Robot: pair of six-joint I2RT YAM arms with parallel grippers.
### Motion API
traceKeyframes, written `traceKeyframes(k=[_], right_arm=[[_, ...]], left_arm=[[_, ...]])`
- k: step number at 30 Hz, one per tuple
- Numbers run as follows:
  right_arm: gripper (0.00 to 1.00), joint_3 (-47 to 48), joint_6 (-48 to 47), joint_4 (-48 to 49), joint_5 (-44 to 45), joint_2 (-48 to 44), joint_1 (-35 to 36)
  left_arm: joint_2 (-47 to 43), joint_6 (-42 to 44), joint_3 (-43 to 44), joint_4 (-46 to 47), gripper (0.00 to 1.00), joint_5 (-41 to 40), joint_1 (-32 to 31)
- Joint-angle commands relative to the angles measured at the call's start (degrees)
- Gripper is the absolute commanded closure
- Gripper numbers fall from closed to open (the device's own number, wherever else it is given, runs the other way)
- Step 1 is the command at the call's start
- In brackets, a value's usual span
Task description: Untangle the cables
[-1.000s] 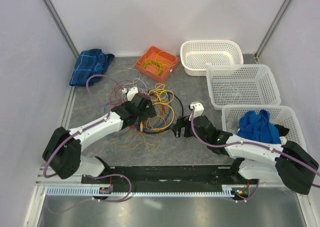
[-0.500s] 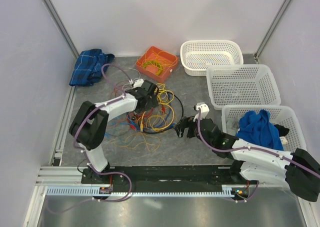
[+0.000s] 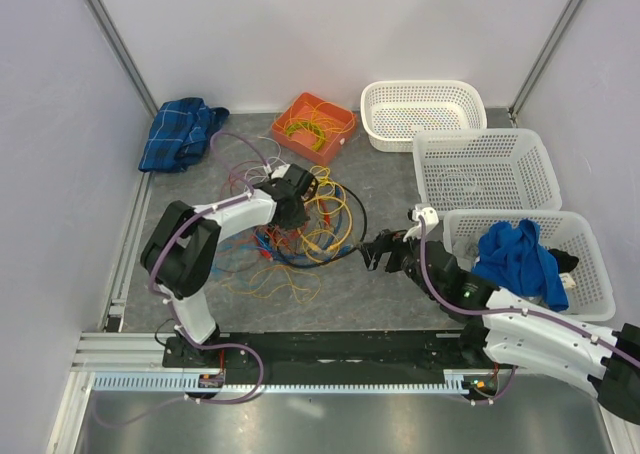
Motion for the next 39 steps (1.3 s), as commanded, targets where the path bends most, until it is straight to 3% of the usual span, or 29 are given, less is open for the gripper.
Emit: traceKeyframes(k=[1, 10, 17, 30, 39], right_arm=[[0.09, 2.06, -0.36, -3.2, 1.57, -2.16, 0.16], [0.09, 5.84, -1.33, -5.58, -0.09, -5.24, 0.16], [0.09, 11.1, -3.52, 0.22, -3.69, -1.56, 0.16], [0.1, 26.05, -13.27, 7.43, -0.19, 19.18, -0.02], [0.18, 33.08, -13.64, 7.61, 3.94, 32.46, -0.37]], left_arm=[[-9.77, 1.98, -0.88, 1.09, 0.98, 1.51, -0.08], [-35.59, 11.12, -1.93, 0.38, 0.98, 5.81, -0.17], [-46.86, 14.29, -6.85, 0.03, 0.98, 6.7, -0.17], [-52.68, 17.28, -10.63, -0.06, 0.98, 9.42, -0.25], [-54.35, 17.02, -11.77, -0.23, 0.98, 11.79, -0.25]])
